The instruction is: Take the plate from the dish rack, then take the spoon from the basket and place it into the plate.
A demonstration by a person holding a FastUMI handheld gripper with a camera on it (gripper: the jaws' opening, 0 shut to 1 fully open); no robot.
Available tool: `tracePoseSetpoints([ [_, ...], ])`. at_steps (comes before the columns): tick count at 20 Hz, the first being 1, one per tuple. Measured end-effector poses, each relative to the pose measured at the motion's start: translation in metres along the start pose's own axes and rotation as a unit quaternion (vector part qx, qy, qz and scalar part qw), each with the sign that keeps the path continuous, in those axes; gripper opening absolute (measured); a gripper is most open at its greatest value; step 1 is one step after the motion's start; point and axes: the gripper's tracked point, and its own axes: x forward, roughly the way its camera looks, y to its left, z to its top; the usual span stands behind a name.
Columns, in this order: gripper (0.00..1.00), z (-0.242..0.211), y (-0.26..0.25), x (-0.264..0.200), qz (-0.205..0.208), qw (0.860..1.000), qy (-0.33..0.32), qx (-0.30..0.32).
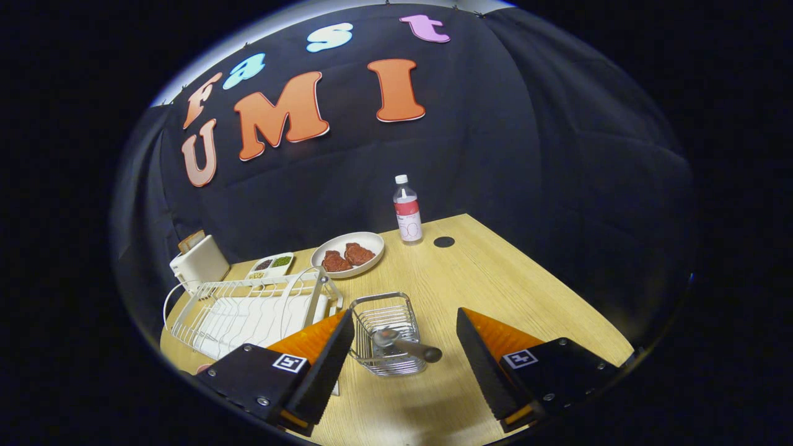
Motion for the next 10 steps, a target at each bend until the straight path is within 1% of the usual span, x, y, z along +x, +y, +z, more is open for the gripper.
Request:
tracePoseSetpoints([
  [2, 0.94, -0.0094, -0.0003, 0.0051, 0.007, 1.0, 0.01, -0.008],
  [4, 0.82, -0.0068, 0.0002, 0.0088, 0.014, 1.0, 0.002, -0.008],
  [5, 0.73, -0.0079, 0.001, 0.0094, 0.016, 1.0, 0.002, -0.004],
  [6, 0.67, -0.0081, -0.0002, 0.0107, 0.014, 1.0, 0.002, -0.001],
  [7, 0.53, -0.0087, -0.0016, 0.0123, 0.013, 1.0, 0.001, 0.0],
  [8, 0.47, -0.0082, -0.0018, 0.0126, 0.013, 1.0, 0.001, 0.001],
  [9, 0.35, -0.0089, -0.0017, 0.0127, 0.013, 1.0, 0.001, 0.0],
  [10, 0.3, -0.0077, 0.0, 0.0128, 0.019, 1.0, 0.002, 0.002],
])
